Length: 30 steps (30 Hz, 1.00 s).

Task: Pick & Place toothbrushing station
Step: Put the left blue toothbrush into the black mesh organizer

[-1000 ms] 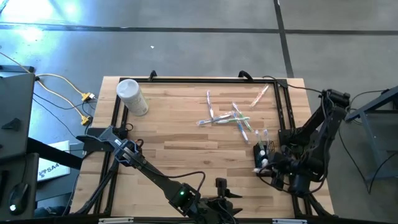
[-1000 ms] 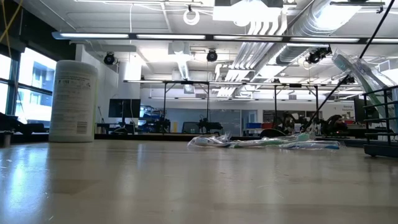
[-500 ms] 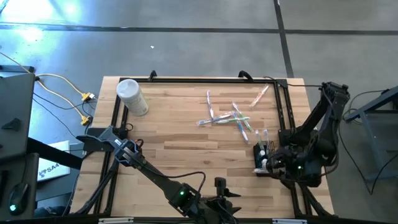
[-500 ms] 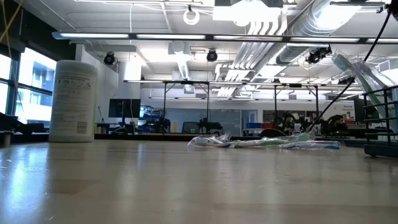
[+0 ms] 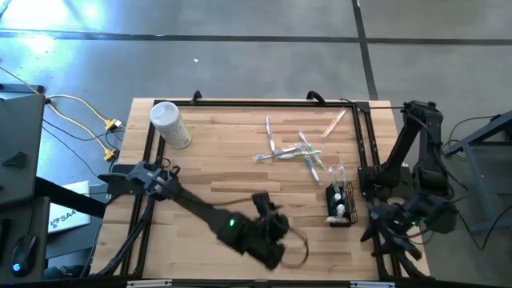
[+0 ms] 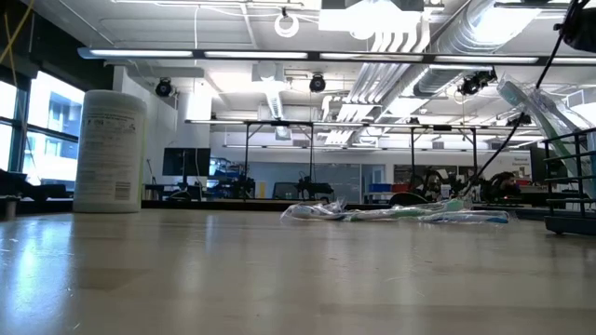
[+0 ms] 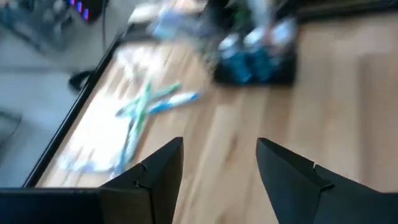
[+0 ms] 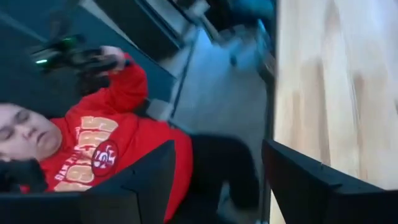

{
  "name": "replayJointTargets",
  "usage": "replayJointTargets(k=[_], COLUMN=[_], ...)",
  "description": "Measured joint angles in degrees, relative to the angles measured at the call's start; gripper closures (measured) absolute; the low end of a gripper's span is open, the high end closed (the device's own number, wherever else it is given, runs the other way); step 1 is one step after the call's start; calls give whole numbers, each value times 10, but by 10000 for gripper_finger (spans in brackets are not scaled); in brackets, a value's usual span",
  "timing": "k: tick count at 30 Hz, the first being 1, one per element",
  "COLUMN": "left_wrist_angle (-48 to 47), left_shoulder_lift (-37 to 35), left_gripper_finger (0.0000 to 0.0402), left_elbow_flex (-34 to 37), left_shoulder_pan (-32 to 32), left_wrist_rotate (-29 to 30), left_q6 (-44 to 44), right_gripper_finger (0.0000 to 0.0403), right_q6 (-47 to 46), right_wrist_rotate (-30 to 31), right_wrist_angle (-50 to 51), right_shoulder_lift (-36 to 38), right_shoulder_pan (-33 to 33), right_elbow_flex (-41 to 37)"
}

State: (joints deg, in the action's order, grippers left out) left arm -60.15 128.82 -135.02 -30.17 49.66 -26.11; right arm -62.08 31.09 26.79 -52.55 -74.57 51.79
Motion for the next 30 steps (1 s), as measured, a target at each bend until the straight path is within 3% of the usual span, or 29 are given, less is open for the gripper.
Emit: replayJointTargets(k=[6, 10, 13, 18, 23, 30], left_wrist_angle=[-187, -288, -299, -258, -167, -56], left_shoulder_lift=[-13, -13, -14, -15, -13, -13], left_gripper_finger=[203, 203, 203, 203, 203, 203], left_elbow_flex=[0, 2, 21, 40, 81, 163], left_shoulder_pan=[82, 146, 201, 292, 364, 407], left_wrist_rotate=[-70, -103, -134, -214, -354, -438], left_q6=[-36, -11, 20, 120, 204, 252], right_gripper_finger=[172, 172, 172, 172, 172, 172], right_q6=[144, 161, 165, 155, 153, 153], right_wrist_rotate=[119, 170, 181, 208, 212, 213], right_wrist_angle=[-56, -57, -59, -75, -117, -163], right_shoulder_lift=[-24, -46, -66, -100, -130, -160], right_shoulder_pan=[-29, -31, -31, -31, -31, -31], right_elbow_flex=[0, 0, 0, 0, 0, -1])
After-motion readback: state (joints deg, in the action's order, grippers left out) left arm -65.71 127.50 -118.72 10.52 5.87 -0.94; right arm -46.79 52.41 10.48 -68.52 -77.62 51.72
